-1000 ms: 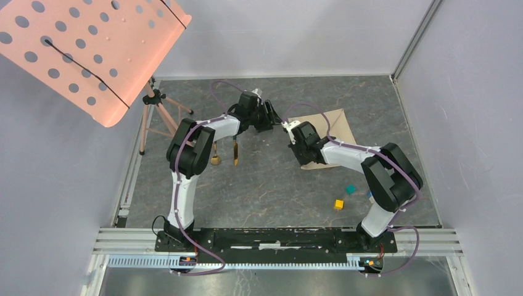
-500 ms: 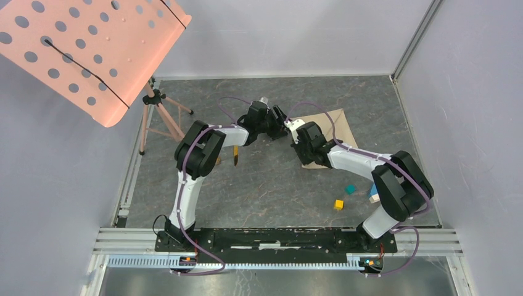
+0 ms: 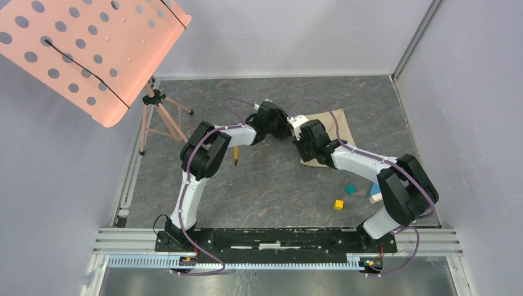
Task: Fold the napkin into a case and place the utensils inside
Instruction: Pick up the upper triangle-folded napkin from the center of the board.
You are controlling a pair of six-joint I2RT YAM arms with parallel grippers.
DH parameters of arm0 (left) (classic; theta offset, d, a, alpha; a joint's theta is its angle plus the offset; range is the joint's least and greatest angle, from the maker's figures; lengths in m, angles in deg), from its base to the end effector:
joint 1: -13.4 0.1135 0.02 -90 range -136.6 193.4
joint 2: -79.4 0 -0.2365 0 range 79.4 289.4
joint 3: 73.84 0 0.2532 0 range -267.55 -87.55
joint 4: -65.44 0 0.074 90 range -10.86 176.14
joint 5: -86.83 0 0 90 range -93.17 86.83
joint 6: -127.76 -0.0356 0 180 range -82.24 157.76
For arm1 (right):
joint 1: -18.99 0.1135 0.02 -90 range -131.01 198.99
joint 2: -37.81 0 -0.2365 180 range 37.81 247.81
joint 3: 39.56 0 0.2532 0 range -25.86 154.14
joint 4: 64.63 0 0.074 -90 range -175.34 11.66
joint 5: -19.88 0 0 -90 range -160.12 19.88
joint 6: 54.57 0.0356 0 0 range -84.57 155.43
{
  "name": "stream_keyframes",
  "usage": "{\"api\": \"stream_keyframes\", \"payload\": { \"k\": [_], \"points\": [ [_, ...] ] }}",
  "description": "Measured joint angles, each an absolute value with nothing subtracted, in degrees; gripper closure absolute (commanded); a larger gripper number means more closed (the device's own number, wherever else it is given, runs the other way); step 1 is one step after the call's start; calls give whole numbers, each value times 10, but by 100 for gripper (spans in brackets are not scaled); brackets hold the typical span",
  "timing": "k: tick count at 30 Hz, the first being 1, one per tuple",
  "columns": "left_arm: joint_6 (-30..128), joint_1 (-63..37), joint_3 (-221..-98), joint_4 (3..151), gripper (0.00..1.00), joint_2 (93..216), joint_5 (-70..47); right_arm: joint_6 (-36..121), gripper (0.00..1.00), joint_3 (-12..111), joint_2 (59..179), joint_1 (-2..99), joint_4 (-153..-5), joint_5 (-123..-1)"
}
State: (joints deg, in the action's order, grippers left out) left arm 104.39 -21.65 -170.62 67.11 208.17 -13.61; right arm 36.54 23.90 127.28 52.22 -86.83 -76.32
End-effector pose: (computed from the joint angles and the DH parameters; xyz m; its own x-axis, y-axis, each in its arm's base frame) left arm 0.3840 -0.2773 0.1033 -0.8118 -0.5333 -0.2380 -0.1435 0.5772 -0.8039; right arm 0.2683 0.1712 0.1574 -0.6329 -0.3916 -0.6678 -0.4724 0.8788 -0.0676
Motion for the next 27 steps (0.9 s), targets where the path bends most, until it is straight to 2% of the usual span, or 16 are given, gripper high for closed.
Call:
{"api": "stream_keyframes", "payload": {
  "k": [5,10,17,23,27],
  "points": [
    [1069,-218,-1728,688,45,2093,-127,365,100,239,1273,518,-858,-753],
    [1074,-218,-1750,709,57,2103,-118,365,99,230,1272,513,-850,-744],
    [1054,-218,-1765,745,97,2110,-95,359,100,226,1270,512,-847,-723],
    [1005,-217,-1754,784,98,2082,-82,376,100,224,1245,525,-845,-697],
    [962,-204,-1702,881,98,1974,-42,411,100,224,1211,568,-844,-669]
  ]
}}
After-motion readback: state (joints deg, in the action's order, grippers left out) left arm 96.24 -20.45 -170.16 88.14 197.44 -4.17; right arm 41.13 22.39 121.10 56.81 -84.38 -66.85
